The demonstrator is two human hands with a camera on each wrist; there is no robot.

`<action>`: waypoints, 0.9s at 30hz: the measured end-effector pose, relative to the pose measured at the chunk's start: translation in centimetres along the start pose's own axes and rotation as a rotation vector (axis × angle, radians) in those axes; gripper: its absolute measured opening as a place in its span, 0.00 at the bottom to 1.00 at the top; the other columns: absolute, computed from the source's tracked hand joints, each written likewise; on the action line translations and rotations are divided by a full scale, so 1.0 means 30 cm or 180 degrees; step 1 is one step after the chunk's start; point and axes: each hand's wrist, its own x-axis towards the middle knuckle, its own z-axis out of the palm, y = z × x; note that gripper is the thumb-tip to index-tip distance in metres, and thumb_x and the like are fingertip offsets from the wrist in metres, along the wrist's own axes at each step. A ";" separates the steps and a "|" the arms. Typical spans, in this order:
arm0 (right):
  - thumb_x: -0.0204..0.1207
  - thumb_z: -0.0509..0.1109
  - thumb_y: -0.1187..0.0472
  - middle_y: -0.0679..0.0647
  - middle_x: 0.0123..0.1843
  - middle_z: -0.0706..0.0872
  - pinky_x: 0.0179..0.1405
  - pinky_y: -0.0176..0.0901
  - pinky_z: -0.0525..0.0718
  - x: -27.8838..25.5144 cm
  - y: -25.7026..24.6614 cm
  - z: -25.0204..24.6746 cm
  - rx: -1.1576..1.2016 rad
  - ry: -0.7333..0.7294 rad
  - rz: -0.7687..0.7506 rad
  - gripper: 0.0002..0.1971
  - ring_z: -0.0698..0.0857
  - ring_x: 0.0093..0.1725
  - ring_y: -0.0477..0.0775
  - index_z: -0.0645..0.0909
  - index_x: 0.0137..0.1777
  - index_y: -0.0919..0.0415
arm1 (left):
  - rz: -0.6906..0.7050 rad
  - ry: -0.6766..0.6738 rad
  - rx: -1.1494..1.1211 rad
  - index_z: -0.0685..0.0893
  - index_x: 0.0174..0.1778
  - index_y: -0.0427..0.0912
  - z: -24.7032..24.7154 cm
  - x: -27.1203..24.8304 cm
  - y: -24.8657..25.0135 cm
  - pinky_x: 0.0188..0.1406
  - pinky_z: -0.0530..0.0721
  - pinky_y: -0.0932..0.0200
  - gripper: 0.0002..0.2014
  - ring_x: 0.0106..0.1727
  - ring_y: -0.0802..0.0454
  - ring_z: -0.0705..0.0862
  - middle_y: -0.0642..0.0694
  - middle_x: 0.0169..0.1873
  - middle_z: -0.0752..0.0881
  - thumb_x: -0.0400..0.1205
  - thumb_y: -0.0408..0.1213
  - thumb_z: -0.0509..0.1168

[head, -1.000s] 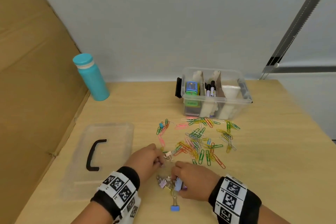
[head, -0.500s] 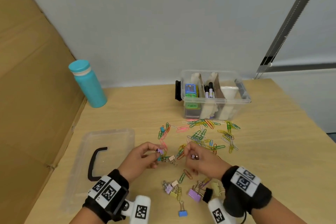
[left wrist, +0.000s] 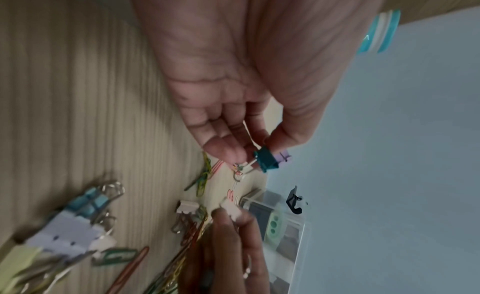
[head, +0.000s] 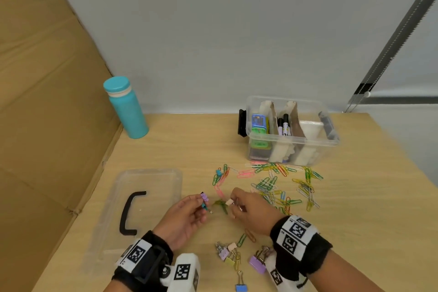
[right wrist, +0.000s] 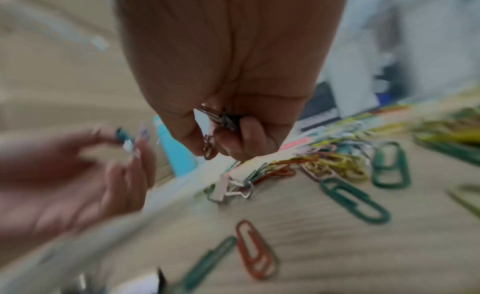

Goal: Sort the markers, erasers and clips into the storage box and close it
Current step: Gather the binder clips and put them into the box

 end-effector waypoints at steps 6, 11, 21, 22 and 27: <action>0.73 0.58 0.66 0.59 0.34 0.78 0.21 0.37 0.67 -0.057 0.058 -0.082 0.4294 -0.0346 0.0618 0.03 0.71 0.23 0.51 0.72 0.40 0.64 | -0.0246 -0.0098 -0.0328 0.80 0.47 0.33 0.019 -0.010 -0.013 0.45 0.90 0.49 0.06 0.55 0.37 0.86 0.28 0.53 0.87 0.84 0.28 0.57; 0.83 0.58 0.57 0.55 0.32 0.78 0.18 0.37 0.65 -0.053 0.045 -0.090 0.4197 -0.0244 0.0659 0.12 0.69 0.24 0.49 0.78 0.46 0.63 | -0.0188 -0.0123 -0.0342 0.79 0.49 0.32 0.040 -0.014 -0.010 0.43 0.91 0.51 0.06 0.48 0.40 0.91 0.27 0.55 0.87 0.84 0.27 0.57; 0.82 0.57 0.54 0.63 0.55 0.85 0.38 0.46 0.75 -0.003 -0.068 -0.012 -0.1563 -0.0394 0.0084 0.19 0.85 0.51 0.64 0.67 0.71 0.60 | 0.0259 -0.0040 0.0324 0.81 0.52 0.28 0.060 -0.034 -0.005 0.40 0.91 0.61 0.07 0.45 0.47 0.91 0.33 0.48 0.87 0.80 0.25 0.62; 0.82 0.58 0.55 0.63 0.55 0.85 0.38 0.46 0.74 -0.003 -0.070 -0.012 -0.1537 -0.0389 0.0074 0.19 0.85 0.51 0.64 0.67 0.71 0.60 | 0.0299 -0.0035 0.0372 0.81 0.52 0.28 0.063 -0.033 -0.006 0.41 0.91 0.61 0.07 0.45 0.47 0.91 0.33 0.48 0.88 0.81 0.25 0.62; 0.79 0.64 0.50 0.53 0.45 0.82 0.38 0.46 0.76 -0.059 -0.056 -0.180 -0.0190 -0.0423 0.0287 0.12 0.83 0.45 0.56 0.73 0.56 0.56 | 0.0442 -0.0045 0.0504 0.82 0.50 0.28 0.092 -0.026 0.000 0.44 0.91 0.59 0.06 0.45 0.46 0.91 0.36 0.43 0.90 0.81 0.25 0.61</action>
